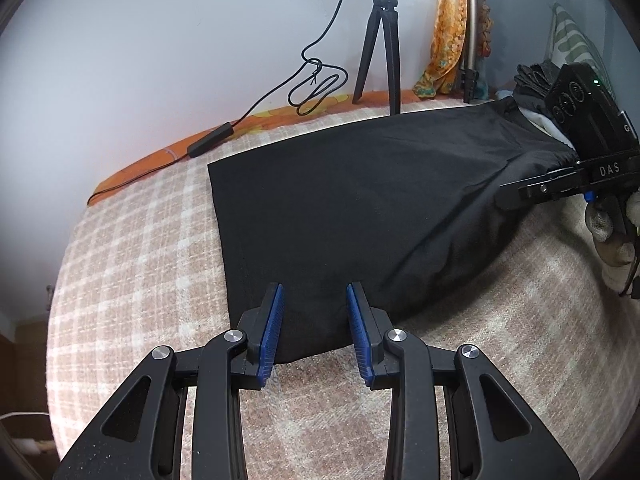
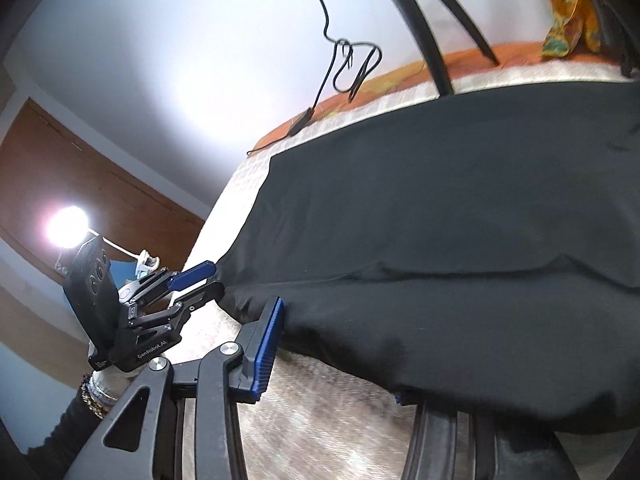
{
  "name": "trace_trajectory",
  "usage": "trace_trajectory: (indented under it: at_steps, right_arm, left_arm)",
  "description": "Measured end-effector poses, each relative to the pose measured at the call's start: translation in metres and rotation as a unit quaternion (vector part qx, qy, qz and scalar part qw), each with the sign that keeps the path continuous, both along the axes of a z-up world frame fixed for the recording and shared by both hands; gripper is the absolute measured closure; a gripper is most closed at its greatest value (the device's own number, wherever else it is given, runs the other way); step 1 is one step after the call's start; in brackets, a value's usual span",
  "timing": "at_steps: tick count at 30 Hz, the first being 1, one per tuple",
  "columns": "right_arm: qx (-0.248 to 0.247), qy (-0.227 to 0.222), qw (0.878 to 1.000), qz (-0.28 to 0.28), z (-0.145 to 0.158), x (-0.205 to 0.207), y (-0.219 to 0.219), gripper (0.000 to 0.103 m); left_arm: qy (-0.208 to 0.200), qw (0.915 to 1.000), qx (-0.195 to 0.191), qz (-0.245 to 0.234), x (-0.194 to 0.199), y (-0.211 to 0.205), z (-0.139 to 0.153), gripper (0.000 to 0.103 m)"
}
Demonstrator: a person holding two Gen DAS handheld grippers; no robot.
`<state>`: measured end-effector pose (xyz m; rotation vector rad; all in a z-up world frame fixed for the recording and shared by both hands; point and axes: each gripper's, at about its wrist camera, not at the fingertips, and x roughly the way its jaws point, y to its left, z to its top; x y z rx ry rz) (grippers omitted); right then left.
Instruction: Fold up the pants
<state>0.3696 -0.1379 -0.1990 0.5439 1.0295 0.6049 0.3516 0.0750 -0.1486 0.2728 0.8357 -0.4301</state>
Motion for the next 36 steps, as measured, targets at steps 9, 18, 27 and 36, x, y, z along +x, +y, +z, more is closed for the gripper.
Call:
trace_trajectory:
  at_steps: [9, 18, 27, 36]
  right_arm:
    - [0.114, 0.095, 0.989, 0.009, -0.001, -0.005, -0.003, 0.069]
    - [0.092, 0.118, 0.989, 0.001, -0.019, -0.011, 0.005, 0.086]
    - [-0.003, 0.055, 0.998, 0.029, 0.024, -0.037, -0.008, 0.065]
    - [-0.189, -0.005, 0.981, -0.046, 0.038, -0.026, -0.069, 0.065]
  left_arm:
    - [-0.008, 0.9999, -0.009, 0.009, -0.004, 0.011, 0.008, 0.072]
    - [-0.012, 0.9998, -0.009, -0.012, -0.016, -0.004, 0.011, 0.072]
    - [0.015, 0.9961, -0.035, -0.079, -0.042, -0.037, 0.003, 0.072]
    - [0.033, 0.987, -0.033, -0.154, -0.054, -0.095, 0.002, 0.072]
